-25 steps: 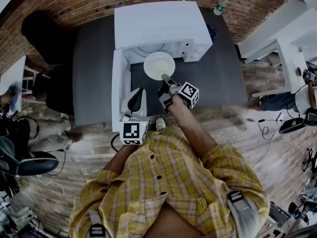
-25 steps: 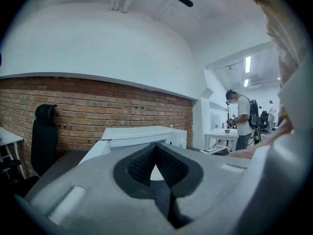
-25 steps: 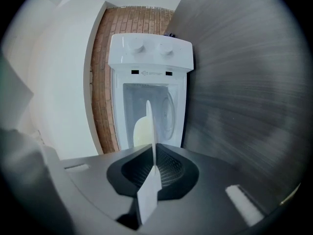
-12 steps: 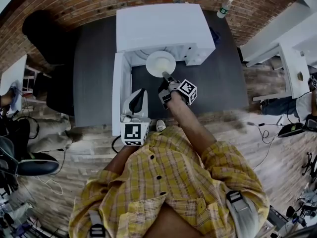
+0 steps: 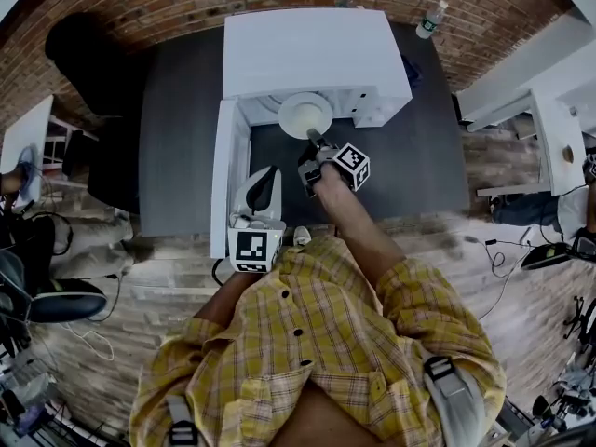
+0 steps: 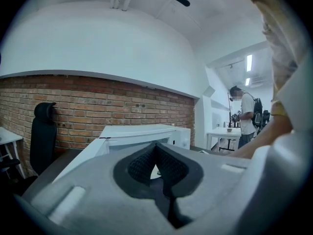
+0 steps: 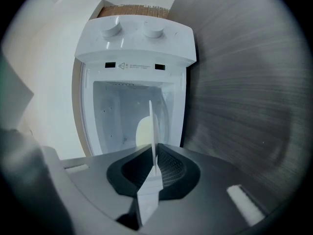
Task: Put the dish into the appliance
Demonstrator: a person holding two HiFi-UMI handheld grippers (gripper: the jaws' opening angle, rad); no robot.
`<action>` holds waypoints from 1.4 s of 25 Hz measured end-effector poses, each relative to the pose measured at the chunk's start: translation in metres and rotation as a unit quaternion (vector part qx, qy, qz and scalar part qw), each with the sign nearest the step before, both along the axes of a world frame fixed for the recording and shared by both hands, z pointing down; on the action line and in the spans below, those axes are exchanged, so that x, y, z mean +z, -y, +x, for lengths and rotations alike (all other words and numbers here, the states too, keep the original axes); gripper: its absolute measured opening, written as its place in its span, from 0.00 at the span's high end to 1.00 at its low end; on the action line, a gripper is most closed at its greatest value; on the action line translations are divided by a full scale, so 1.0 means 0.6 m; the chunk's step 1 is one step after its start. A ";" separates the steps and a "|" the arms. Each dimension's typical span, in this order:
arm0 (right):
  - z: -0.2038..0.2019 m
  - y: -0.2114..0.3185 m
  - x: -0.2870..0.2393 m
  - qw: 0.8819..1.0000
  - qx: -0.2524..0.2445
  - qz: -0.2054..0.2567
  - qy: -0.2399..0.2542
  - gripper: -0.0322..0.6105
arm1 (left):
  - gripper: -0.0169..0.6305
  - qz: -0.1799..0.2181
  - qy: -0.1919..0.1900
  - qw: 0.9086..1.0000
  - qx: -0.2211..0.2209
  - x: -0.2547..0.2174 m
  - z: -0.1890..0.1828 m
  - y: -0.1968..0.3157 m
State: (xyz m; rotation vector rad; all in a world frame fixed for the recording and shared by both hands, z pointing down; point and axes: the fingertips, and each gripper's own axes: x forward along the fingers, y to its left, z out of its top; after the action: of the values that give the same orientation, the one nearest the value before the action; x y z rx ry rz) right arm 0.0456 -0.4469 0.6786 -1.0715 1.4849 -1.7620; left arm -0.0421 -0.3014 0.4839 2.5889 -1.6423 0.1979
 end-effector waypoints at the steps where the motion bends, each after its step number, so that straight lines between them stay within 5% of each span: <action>1: -0.001 0.004 0.002 1.000 0.000 0.000 0.000 0.92 | 0.98 0.000 0.000 1.000 0.000 0.001 0.000 0.001; 35: -0.022 0.094 0.064 0.999 0.020 -0.028 0.016 0.93 | 0.98 0.000 0.004 1.000 0.017 0.019 0.017 0.038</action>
State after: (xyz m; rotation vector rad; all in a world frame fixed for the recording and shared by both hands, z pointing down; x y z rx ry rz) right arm 0.0321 -0.5035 0.7170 -1.0886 1.3925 -1.7936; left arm -0.0318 -0.3242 0.4954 2.6207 -1.6007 0.2096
